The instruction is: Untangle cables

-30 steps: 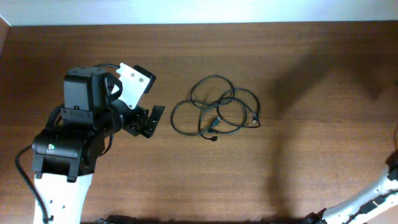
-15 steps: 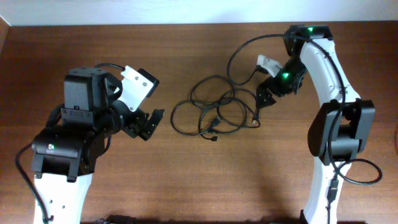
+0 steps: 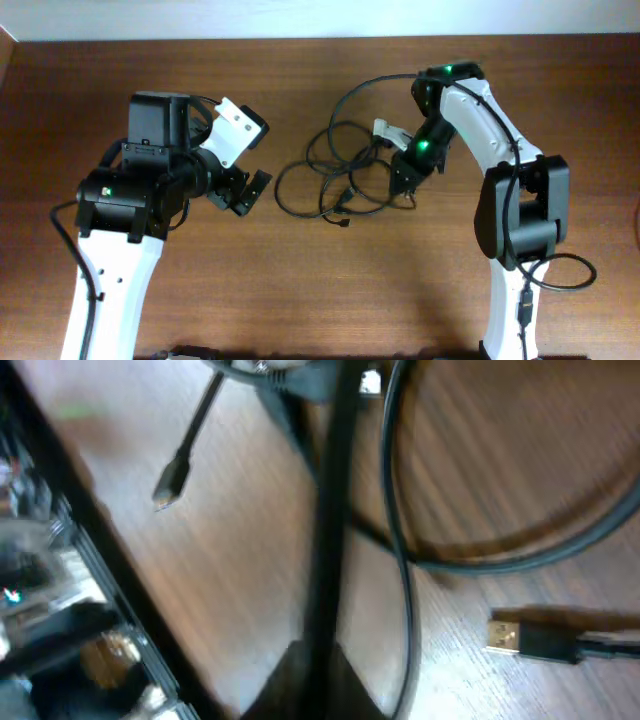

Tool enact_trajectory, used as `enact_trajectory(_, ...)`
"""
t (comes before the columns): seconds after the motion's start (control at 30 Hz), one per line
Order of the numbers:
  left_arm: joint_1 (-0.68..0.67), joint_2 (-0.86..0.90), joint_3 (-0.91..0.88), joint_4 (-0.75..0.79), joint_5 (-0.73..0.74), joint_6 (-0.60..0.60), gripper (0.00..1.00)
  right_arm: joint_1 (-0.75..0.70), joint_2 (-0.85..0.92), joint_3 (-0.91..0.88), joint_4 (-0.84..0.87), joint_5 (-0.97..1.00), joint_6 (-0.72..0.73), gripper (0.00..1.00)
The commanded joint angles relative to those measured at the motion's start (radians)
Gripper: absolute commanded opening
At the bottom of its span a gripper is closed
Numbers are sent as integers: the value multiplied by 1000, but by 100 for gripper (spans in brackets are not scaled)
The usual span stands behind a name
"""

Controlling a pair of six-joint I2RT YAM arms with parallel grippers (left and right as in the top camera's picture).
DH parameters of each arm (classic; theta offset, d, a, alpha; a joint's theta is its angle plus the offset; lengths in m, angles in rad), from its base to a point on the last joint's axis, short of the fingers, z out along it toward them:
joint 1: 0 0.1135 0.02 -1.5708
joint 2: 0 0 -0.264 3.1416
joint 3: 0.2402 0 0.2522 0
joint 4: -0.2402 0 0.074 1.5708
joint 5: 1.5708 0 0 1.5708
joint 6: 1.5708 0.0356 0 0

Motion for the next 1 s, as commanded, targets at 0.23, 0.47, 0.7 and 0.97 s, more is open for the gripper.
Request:
enact_trajectory(0.23, 2, -2, -3, -45, 82, 16, 92, 1, -274, 372, -108, -40, 328, 4)
enact_trajectory(0.47, 2, 65, -23, -58, 233, 17, 71, 187, -621, 722, -141, 82, 418, 4)
enact_trajectory(0.7, -176, 243, -55, -59, 470, 198, 38, 256, -780, 726, -145, 180, 530, 4)
enact_trajectory(0.97, -554, 260, -56, -61, 150, 183, 21, 256, -809, 717, -145, 173, 586, 4)
